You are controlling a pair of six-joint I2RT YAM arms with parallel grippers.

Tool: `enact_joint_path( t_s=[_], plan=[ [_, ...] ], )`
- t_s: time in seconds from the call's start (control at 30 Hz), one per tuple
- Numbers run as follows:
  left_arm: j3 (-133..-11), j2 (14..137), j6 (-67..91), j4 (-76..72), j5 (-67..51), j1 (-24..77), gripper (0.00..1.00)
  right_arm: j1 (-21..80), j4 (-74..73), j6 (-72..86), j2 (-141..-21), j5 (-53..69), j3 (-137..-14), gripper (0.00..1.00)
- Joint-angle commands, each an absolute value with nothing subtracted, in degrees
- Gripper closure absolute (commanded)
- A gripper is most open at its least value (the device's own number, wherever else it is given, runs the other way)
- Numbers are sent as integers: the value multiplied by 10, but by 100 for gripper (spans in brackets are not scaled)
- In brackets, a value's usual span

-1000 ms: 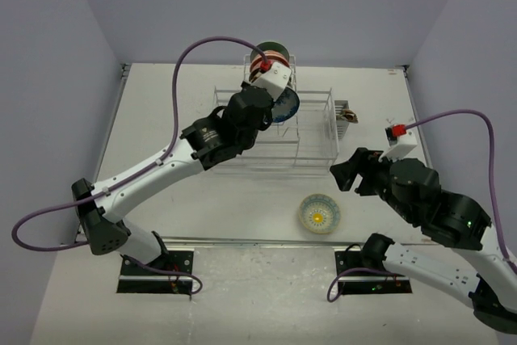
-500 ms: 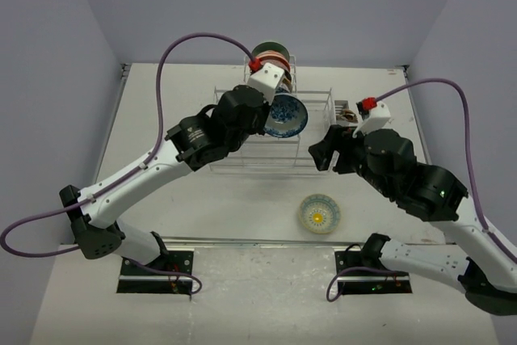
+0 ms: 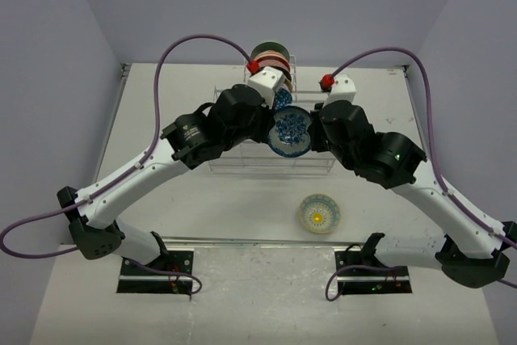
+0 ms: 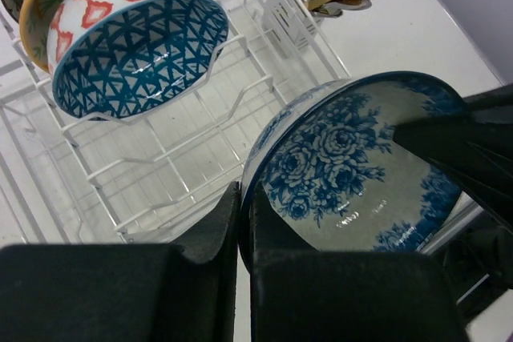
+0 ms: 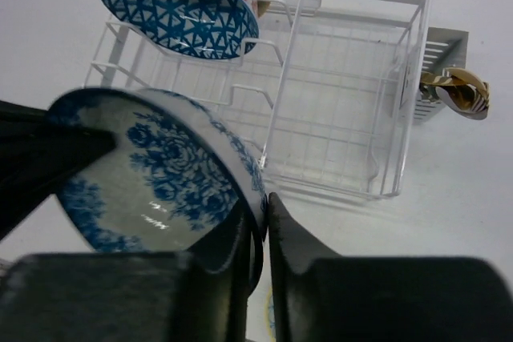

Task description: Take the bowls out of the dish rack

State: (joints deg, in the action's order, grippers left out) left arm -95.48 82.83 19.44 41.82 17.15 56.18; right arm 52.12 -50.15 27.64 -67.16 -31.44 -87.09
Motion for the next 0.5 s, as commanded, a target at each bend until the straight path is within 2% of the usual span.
enact_joint_path(
  t_s=[0.0,0.1,0.13,0.17,0.23,0.27,0.3,0.4,0.47],
  plan=[
    [-969,806,217,381,146,562,100,522,-483,275,-653,-327,-870,98],
    [-968,804,216,374,141,562,100,522,-483,275,-647,-325,-865,100],
    [-968,801,214,368,140,562,87,521,-485,275,-646,-322,-863,100],
    [-968,799,211,367,139,562,69,521,-485,275,-643,-323,-857,100],
    [-974,788,202,369,148,562,47,515,-490,282,-637,-320,-847,100],
    [-980,785,200,375,159,562,3,511,-495,286,-632,-308,-832,100],
    [-994,780,197,382,186,562,0,501,-499,291,-616,-301,-824,100],
    [-1002,744,193,403,250,562,0,469,-530,315,-570,-245,-778,100],
    [-986,700,192,403,285,562,0,447,-547,322,-543,-165,-732,100]
  ],
)
